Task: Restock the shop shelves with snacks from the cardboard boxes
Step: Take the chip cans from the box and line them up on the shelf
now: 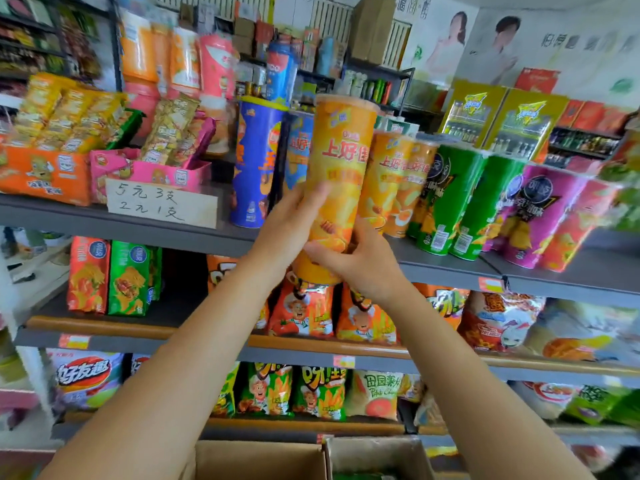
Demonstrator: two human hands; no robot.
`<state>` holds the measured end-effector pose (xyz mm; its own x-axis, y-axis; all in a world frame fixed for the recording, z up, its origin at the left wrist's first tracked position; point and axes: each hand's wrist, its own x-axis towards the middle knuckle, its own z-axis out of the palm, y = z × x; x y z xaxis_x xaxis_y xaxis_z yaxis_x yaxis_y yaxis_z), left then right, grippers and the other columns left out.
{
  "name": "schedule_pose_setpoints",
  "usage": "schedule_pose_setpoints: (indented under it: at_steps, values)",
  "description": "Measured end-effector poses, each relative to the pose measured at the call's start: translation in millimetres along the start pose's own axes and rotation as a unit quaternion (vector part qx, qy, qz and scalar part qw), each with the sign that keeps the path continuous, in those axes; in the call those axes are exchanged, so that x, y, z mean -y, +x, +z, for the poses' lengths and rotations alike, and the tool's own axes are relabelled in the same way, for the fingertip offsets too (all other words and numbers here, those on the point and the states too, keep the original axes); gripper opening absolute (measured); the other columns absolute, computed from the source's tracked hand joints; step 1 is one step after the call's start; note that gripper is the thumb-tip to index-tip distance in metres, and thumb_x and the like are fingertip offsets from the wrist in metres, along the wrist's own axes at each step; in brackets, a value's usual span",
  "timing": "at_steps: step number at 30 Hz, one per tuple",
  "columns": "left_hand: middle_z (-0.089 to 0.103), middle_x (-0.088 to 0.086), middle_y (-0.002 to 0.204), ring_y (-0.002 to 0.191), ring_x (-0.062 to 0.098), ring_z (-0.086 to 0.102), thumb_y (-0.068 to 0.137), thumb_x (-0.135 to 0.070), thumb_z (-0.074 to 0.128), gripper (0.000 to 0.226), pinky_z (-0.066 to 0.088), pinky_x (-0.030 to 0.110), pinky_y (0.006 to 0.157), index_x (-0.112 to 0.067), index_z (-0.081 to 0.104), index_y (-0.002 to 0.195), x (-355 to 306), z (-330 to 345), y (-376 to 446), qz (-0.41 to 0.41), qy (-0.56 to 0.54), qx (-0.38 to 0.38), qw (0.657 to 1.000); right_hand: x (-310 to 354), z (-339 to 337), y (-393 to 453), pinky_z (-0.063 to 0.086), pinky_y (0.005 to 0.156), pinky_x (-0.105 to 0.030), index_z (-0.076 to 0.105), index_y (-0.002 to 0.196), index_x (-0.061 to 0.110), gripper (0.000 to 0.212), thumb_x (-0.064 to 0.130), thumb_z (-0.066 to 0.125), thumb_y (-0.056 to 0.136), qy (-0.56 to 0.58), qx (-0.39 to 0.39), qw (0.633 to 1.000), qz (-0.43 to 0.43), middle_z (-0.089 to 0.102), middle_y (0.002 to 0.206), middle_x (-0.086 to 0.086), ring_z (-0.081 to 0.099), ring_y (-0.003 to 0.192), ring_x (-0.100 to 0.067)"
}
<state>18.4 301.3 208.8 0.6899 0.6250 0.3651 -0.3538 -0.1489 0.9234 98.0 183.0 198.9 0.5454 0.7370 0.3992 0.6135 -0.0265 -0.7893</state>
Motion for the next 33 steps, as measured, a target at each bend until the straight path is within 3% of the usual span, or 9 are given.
schedule_pose_setpoints:
  at_steps: [1,3,6,8,11,15,22,27,33]
  values:
    - [0.063,-0.018,0.123,0.116,0.004,0.058,0.086,-0.070,0.052,0.044,0.041,0.029,0.104,-0.041,0.062,0.118,0.7,8.5,2.3,-0.007,0.018,0.007,1.000,-5.4,-11.7,0.9,0.058,0.084,-0.033,0.058,0.120,0.024,0.052,0.041,0.082,0.078,-0.020,-0.033,0.999,-0.001,0.073,0.105,0.010,0.069,0.097,-0.007]
    - [0.058,-0.018,0.118,0.117,0.003,0.051,0.099,-0.050,0.051,0.035,0.034,0.014,0.093,-0.030,0.061,0.126,13.0,18.8,7.0,-0.002,0.105,0.023,0.994,-19.1,-35.2,5.0,0.058,0.083,-0.038,0.054,0.119,0.024,0.056,0.049,0.080,0.076,-0.066,-0.091,0.994,0.011,0.071,0.103,0.009,0.068,0.095,-0.010]
    - [0.060,-0.015,0.117,0.117,0.006,0.052,0.090,-0.039,0.069,0.032,0.033,0.018,0.091,-0.026,0.067,0.120,53.6,21.3,10.6,0.023,0.318,0.064,0.946,-43.2,-61.4,16.8,0.058,0.080,-0.045,0.050,0.130,0.015,0.088,0.071,0.072,0.066,-0.115,-0.153,0.980,0.052,0.070,0.104,0.003,0.068,0.093,-0.018]
    - [0.062,-0.011,0.121,0.117,0.011,0.052,0.087,-0.044,0.069,0.038,0.028,0.024,0.092,-0.026,0.070,0.119,75.4,20.0,12.4,0.078,0.423,0.055,0.901,-57.3,-70.8,25.6,0.058,0.075,-0.041,0.043,0.141,0.009,0.113,0.081,0.065,0.057,-0.144,-0.164,0.973,0.080,0.068,0.107,0.001,0.067,0.095,-0.020]
    - [0.064,-0.008,0.124,0.119,0.019,0.051,0.089,-0.041,0.066,0.032,0.027,0.031,0.096,-0.028,0.072,0.117,85.1,21.7,16.4,0.112,0.421,0.017,0.900,-72.8,-71.7,36.7,0.046,0.063,-0.025,0.046,0.135,0.005,0.095,0.066,0.076,0.069,-0.176,-0.158,0.967,0.095,0.064,0.110,-0.004,0.063,0.097,-0.023]
    - [0.061,-0.013,0.125,0.121,0.016,0.048,0.091,-0.034,0.067,0.028,0.026,0.032,0.099,-0.036,0.069,0.119,88.7,24.7,21.8,0.106,0.453,0.001,0.885,-78.0,-62.4,47.5,0.051,0.079,-0.037,0.045,0.127,0.012,0.079,0.060,0.077,0.074,-0.179,-0.184,0.962,0.090,0.059,0.120,-0.007,0.059,0.106,-0.027]
    - [0.060,-0.014,0.125,0.120,0.016,0.047,0.092,-0.034,0.066,0.027,0.027,0.033,0.099,-0.037,0.069,0.119,92.4,24.6,23.7,0.123,0.472,-0.001,0.873,-73.5,-55.9,66.1,0.045,0.097,-0.045,0.034,0.144,0.004,0.093,0.060,0.072,0.079,-0.224,-0.178,0.948,0.137,0.035,0.150,-0.019,0.046,0.128,-0.037]
    - [0.059,-0.014,0.124,0.120,0.015,0.046,0.093,-0.033,0.064,0.025,0.025,0.032,0.098,-0.037,0.069,0.118,93.4,25.3,22.9,0.125,0.469,0.005,0.874,-73.3,-52.5,83.6,0.045,0.099,-0.043,0.031,0.149,0.005,0.088,0.054,0.068,0.086,-0.240,-0.173,0.939,0.175,0.024,0.156,-0.021,0.048,0.128,-0.040]
    - [0.058,-0.014,0.124,0.120,0.014,0.045,0.094,-0.034,0.063,0.025,0.025,0.032,0.098,-0.037,0.069,0.118,94.5,24.0,24.9,0.134,0.467,0.003,0.874,-69.1,-44.6,88.9,0.046,0.094,-0.042,0.041,0.137,0.003,0.063,0.039,0.067,0.093,-0.240,-0.184,0.938,0.167,0.039,0.142,-0.021,0.054,0.117,-0.039]
